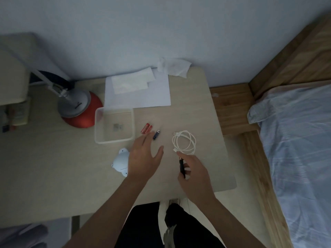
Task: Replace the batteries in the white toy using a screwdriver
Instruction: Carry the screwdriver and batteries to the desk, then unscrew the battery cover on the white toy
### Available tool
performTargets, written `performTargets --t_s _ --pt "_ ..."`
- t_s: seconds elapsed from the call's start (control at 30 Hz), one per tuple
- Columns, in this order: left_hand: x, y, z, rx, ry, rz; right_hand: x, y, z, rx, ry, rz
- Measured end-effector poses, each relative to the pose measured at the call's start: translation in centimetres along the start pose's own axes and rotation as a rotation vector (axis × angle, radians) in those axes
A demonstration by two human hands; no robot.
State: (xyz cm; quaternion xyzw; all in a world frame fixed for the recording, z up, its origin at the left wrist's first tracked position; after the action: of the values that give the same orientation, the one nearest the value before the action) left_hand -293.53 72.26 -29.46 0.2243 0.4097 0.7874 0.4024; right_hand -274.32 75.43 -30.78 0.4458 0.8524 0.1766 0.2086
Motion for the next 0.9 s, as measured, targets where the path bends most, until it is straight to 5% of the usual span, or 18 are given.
performTargets --t_s 0.37,0.6,0.9 --pt "-5.5 6.9 -7.8 0.035 0.034 0.106 -0.4 -1.3 -2.8 -0.037 0.086 -0.063" --pt "-6.3 4.9 -13.9 -0.003 0.222 -0.059 0.2 -3.8 -3.3 -0.008 -0.012 -0.045" --pt "-4.8 3.5 -14.7 -0.077 0.141 -0.103 1.3 -6.6 -5.6 -0.113 -0.002 0.034"
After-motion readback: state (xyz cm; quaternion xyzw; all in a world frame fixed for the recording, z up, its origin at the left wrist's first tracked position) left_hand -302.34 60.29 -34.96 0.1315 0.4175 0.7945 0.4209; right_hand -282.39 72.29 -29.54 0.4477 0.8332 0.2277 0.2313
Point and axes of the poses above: each hand's wrist, its own x-axis towards the middle knuckle, its own y-axis out of the back of the hand, z = x × y, the point moved 10 cm from there along x, towards the middle knuckle, and after that the axes turned 4 degrees about y, right-handed, at the moved point
